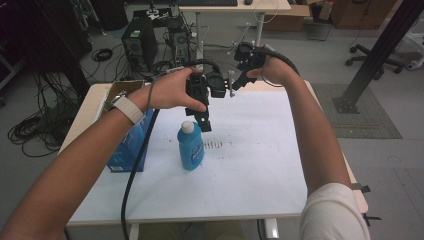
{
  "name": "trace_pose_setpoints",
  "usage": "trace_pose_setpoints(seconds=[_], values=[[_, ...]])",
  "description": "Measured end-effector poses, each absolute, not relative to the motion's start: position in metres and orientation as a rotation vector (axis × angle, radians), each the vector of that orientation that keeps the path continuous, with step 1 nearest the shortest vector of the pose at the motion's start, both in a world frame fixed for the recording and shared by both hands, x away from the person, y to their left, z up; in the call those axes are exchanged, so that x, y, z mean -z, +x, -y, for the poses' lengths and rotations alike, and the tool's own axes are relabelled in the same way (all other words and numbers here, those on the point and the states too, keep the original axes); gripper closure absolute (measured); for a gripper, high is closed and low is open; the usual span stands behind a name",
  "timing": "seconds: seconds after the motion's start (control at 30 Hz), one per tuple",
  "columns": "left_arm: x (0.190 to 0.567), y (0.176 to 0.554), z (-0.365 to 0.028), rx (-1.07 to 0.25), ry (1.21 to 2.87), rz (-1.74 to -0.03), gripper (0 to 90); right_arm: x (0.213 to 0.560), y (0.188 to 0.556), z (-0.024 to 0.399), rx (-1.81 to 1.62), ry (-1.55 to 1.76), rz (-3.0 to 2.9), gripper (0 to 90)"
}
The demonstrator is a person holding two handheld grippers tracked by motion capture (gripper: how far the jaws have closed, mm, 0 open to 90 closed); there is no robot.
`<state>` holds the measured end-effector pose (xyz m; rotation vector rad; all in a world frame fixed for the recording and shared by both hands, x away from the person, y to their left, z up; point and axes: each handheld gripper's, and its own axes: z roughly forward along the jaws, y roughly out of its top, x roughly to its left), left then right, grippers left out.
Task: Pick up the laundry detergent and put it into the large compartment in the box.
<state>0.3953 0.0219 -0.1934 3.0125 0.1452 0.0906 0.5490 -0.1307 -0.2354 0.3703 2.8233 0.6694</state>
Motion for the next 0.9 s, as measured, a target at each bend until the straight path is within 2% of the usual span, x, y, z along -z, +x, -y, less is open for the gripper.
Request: trace_pose_setpoints(seconds=[0.3,0.9], values=[[0.191,0.394,-0.020,-0.073,3.003,-0.180,12.6,0.238,0.551,0.129,-0.666,0.352,-2.825,11.7],[0.181,0.390,-0.025,-0.120,2.986,-0.348,12.5,0.236,0.549,0.130,-0.668,0.350,-2.818,11.8]])
